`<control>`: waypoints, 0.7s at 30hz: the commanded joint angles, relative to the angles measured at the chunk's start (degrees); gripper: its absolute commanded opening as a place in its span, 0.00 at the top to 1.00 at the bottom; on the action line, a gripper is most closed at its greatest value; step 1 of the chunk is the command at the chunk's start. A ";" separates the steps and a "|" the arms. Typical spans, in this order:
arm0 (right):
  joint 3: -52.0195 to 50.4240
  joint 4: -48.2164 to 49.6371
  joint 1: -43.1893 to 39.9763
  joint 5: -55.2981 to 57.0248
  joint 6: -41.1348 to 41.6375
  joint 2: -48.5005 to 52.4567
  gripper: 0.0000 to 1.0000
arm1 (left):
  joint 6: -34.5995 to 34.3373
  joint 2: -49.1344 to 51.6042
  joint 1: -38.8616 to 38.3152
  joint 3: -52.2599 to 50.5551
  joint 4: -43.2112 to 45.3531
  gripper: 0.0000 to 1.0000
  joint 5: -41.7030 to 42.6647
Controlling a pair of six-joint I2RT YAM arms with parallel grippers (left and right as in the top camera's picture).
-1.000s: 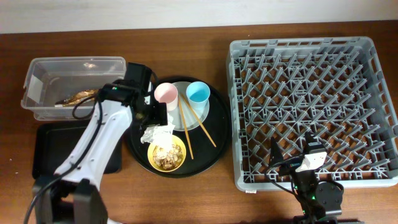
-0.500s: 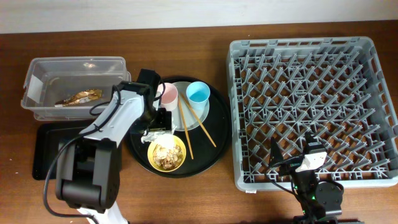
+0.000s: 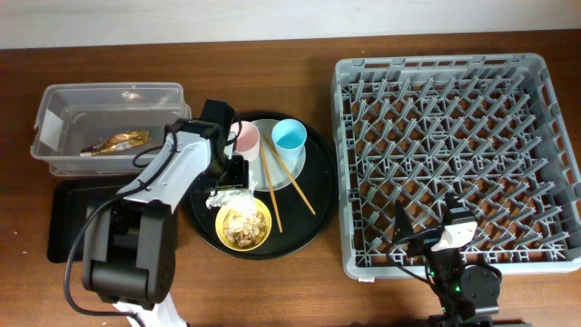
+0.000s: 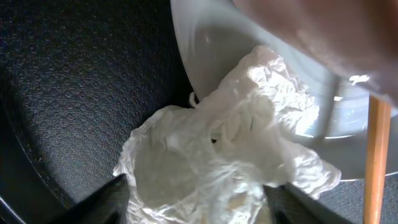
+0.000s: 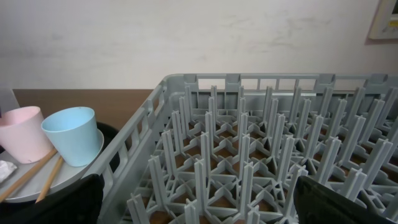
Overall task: Sort waste into correct bins and load items into the dishwasher rack
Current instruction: 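Move left gripper back to the tray and grasp the crumpled foil, then lift the foil with left gripper and drop it into clear bin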
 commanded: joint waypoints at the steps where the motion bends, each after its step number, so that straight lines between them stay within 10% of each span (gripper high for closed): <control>1: -0.42 -0.15 -0.37 -0.09 0.11 -0.33 0.02 | 0.83 1.38 0.04 -0.50 0.15 0.46 0.85; 8: -0.42 -0.15 -0.37 -0.09 0.11 -0.33 0.01 | 0.83 0.44 1.14 0.39 -0.74 0.82 1.73; 21: -0.42 -0.15 -0.37 -0.09 0.11 -0.33 0.02 | 1.53 -1.25 11.41 0.59 -2.03 0.86 1.73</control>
